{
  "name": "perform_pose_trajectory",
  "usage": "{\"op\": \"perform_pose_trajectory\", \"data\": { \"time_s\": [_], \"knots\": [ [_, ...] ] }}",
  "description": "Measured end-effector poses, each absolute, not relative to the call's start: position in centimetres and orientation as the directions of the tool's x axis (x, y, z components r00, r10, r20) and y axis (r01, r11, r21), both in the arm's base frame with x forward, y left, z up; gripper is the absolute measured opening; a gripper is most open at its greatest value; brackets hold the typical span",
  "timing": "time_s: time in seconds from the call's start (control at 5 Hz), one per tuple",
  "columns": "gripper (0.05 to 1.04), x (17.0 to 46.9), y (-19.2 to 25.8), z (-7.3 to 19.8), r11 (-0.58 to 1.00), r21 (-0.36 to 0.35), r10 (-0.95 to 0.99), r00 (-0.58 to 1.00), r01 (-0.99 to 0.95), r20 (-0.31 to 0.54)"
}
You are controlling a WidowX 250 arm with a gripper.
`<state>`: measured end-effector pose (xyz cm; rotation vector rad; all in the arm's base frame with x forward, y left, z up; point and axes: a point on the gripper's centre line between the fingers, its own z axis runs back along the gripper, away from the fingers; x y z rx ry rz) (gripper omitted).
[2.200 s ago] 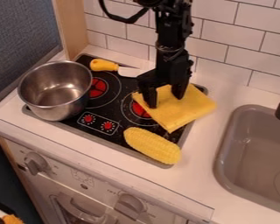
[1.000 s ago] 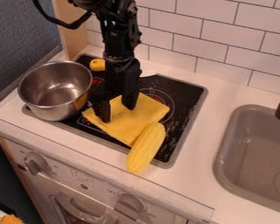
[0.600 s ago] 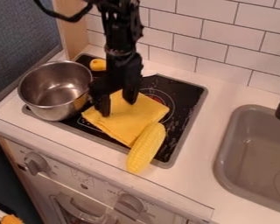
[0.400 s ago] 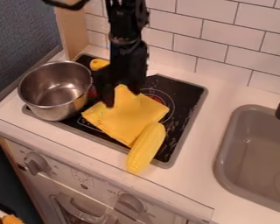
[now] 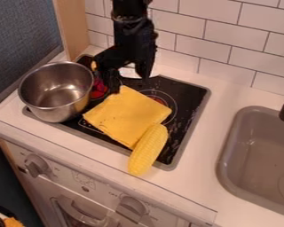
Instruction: Moved the yellow cloth between the silver pot and corn
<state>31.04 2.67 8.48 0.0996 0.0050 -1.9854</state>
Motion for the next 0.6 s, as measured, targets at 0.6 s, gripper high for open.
{"op": "perform_pose_trajectory", "data": {
  "time_s": [0.6],
  "knots": [
    [0.999, 31.08, 2.62, 8.53, -0.409, 0.045, -0.911, -0.406, 0.911, -0.074]
  ]
}}
